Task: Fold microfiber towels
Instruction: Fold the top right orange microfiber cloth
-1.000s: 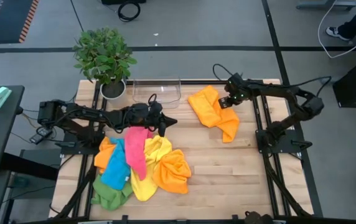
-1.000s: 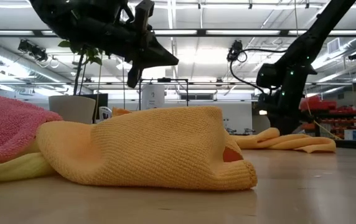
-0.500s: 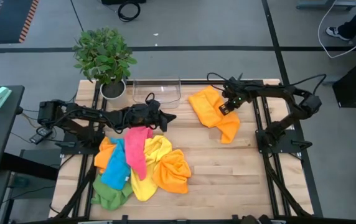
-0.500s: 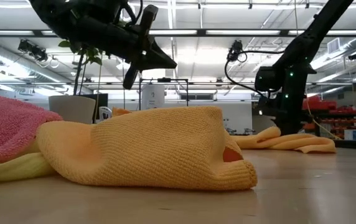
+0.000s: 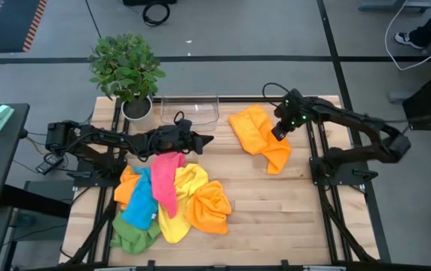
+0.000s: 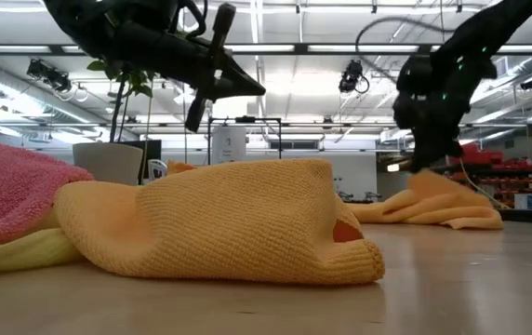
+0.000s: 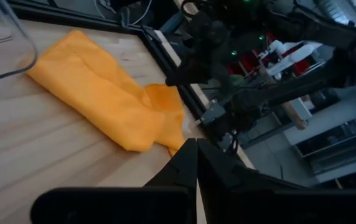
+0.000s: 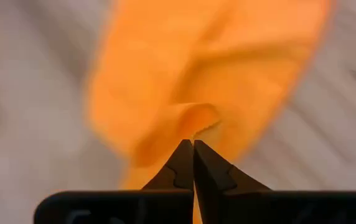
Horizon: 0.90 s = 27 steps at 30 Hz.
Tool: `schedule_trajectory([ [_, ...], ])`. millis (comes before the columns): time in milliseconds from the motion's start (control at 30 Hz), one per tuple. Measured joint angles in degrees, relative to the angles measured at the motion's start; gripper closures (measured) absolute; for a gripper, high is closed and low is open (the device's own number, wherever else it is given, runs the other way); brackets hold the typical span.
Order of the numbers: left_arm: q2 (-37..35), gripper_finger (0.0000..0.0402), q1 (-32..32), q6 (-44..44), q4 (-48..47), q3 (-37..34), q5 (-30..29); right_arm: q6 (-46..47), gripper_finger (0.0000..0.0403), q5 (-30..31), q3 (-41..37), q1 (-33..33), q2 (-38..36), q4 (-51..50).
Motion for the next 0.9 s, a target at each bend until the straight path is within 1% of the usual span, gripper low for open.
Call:
schedule_trajectory([
  [133, 0.0, 0.0394, -1.2, 0.1, 0.7, 0.0, -0.6, 3.5, 0.0398, -3.6, 0.1, 4.9, -5.7, -1.0],
  [233, 0.0, 0.0383, -2.3, 0.3, 0.7, 0.0, -0.8, 6.4, 0.0399, -4.4, 0.1, 9.2, -9.0, -3.0],
  [333, 0.0, 0.0372, -3.6, 2.7, 0.7, 0.0, -0.8, 9.7, 0.0399, -4.7, 0.1, 14.0, -12.7, -8.0],
  [467, 0.0, 0.0371, -4.8, 6.1, 0.7, 0.0, -0.8, 15.1, 0.0399, -6.3, 0.1, 22.8, -19.2, -17.0],
  [533, 0.0, 0.0377, -4.8, 8.6, 0.7, 0.0, -0.7, 20.3, 0.04, -6.4, 0.1, 28.1, -22.4, -20.6],
  [600, 0.0, 0.0385, -4.5, 13.2, 0.4, 0.8, 0.8, 26.8, 0.04, -6.0, 0.1, 33.9, -24.8, -22.9],
  [667, 0.0, 0.0392, -3.9, 20.1, -0.7, 3.0, 4.5, 34.6, 0.04, -3.4, 0.1, 40.3, -26.1, -23.7],
  [733, 1.2, 0.0394, -3.3, 26.5, -5.1, 6.9, 7.7, 42.9, 0.04, 0.9, 0.1, 46.8, -26.2, -23.6],
  [833, 5.2, 0.039, -2.3, 35.1, -16.9, 15.4, 11.3, 55.4, 0.04, 6.1, -0.4, 56.7, -24.4, -22.0],
  [900, 9.3, 0.0377, -1.8, 41.0, -24.7, 22.3, 13.2, 63.1, 0.04, 8.6, -1.7, 63.3, -22.3, -20.0],
])
